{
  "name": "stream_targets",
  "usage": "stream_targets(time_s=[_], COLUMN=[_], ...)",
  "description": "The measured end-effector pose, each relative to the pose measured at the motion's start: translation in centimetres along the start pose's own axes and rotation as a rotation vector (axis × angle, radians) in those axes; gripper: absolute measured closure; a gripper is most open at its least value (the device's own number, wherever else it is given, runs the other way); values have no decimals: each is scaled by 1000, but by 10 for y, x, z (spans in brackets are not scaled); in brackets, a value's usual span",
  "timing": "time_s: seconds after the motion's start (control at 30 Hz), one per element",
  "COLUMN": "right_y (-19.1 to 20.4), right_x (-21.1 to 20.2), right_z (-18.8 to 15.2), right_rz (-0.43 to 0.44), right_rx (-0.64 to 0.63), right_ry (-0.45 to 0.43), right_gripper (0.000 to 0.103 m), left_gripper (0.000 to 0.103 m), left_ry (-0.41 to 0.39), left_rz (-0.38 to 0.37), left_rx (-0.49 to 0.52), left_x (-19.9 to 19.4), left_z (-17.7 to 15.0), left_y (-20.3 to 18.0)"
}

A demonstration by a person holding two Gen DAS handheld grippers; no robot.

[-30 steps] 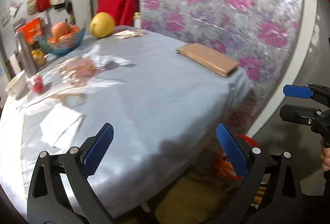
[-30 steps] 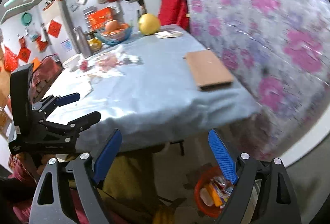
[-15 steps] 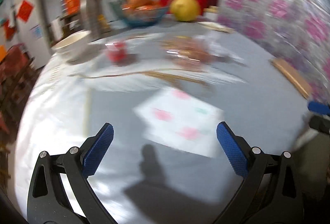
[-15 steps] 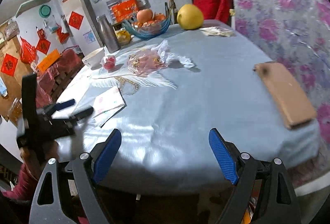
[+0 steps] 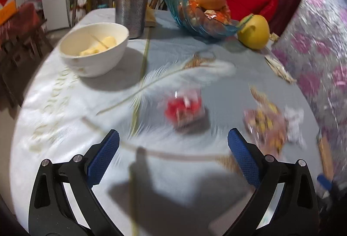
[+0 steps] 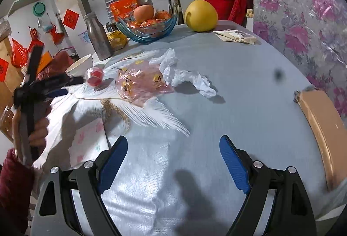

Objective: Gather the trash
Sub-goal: 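Return both tools to the table toward the plastic bags and candy cup, then grasp the clear plastic bag with the right tool while the left tool grasps the red candy cup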

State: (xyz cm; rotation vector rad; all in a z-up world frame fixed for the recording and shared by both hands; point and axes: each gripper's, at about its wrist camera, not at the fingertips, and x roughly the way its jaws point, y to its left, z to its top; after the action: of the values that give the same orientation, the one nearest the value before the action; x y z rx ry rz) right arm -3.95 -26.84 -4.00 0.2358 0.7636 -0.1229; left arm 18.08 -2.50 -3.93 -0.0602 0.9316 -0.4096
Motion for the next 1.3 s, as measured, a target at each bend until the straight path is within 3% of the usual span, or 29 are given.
stream_targets(time_s=[0.23,0.4,0.6,0.8,0.83,0.9,0.97,1.17,1.3], right_y=[11,13,12,-13,-17,-26,-34,-46,-41], right_x=[16,38,70,107,112,119,122,107,107], right_z=[17,54,87,98,95,93,90,89,88], right_rz=[-55,-43,-24,-19,-16,23,49,29,32], right_rx=[-56,-32,17,108,121,155,183,224,200], right_ry=[-14,-55,-96,-51,-37,6,23,-40,-24], right_gripper=[18,18,18,19,22,41,81,82,78], left_gripper=[7,7,6,6,6,6,6,7,7], left_ry=[63,52,76,72,72,70,70,77,60], left_rz=[66,57,165,159,160,161,160,146,73], left_rx=[58,84,186,177,177,177,178,176,102], left_x=[49,46,54,52,52,52,53,51,44], left_z=[12,5,2,0,0,0,1,1,4], left_y=[-7,-8,-25,-23,-24,-24,-24,-22,-10])
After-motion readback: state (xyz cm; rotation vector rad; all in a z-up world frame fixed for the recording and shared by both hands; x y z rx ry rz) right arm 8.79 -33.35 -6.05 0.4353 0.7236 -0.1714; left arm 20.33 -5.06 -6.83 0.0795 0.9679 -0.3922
